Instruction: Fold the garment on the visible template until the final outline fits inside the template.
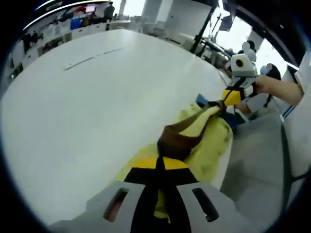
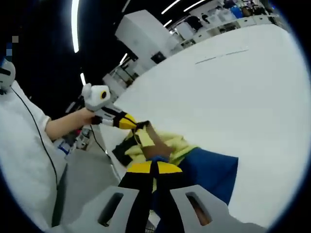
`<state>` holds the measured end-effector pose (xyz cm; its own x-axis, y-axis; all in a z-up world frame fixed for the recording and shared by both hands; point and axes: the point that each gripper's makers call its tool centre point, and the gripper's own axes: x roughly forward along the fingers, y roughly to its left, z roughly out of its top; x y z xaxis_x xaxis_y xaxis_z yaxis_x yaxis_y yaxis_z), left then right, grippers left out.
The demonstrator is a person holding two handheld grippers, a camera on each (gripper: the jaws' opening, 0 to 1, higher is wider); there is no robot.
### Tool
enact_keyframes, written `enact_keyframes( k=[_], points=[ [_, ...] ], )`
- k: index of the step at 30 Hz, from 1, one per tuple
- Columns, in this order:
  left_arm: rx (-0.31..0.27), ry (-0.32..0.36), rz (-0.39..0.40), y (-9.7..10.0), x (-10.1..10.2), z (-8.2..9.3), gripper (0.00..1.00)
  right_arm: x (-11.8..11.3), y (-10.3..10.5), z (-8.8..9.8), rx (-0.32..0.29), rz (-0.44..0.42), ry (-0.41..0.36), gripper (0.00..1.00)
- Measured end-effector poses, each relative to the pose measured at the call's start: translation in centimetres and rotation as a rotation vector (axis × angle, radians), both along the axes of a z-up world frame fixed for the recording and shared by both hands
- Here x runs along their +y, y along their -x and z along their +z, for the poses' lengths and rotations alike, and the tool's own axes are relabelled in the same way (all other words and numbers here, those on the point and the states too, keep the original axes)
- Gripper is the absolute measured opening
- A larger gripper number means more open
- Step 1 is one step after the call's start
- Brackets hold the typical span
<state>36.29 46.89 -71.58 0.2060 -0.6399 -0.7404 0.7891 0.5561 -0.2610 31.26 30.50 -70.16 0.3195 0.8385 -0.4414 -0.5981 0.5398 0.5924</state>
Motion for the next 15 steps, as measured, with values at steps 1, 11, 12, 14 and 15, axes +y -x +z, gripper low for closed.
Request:
enact_keyframes(
  k=[1, 11, 12, 14, 15],
  points=[
    [0.0, 0.0, 0.001, 0.2, 0.1, 0.1, 0.0, 0.1, 0.2, 0.0, -0.005, 0.009, 0.004, 0.02],
    [-0.008, 0.02, 0.029, 2.8, 0.8, 1.3, 0.0, 0.8, 2.3, -0.9, -0.042, 0.078, 0.107, 0.02],
    [-0.008, 0.021, 0.03, 2.9, 0.9, 1.4, 0.0, 0.8, 2.6, -1.1, -0.048, 0.1, 0.128, 0.02],
    [-0.009, 0.026, 0.033, 3.3, 0.9, 1.6, 0.0, 0.9, 3.2, -1.5, -0.054, 0.14, 0.166, 0.02],
    [-0.009, 0.025, 0.034, 3.5, 1.0, 1.6, 0.0, 1.0, 3.4, -1.5, -0.056, 0.15, 0.172, 0.02]
  ],
)
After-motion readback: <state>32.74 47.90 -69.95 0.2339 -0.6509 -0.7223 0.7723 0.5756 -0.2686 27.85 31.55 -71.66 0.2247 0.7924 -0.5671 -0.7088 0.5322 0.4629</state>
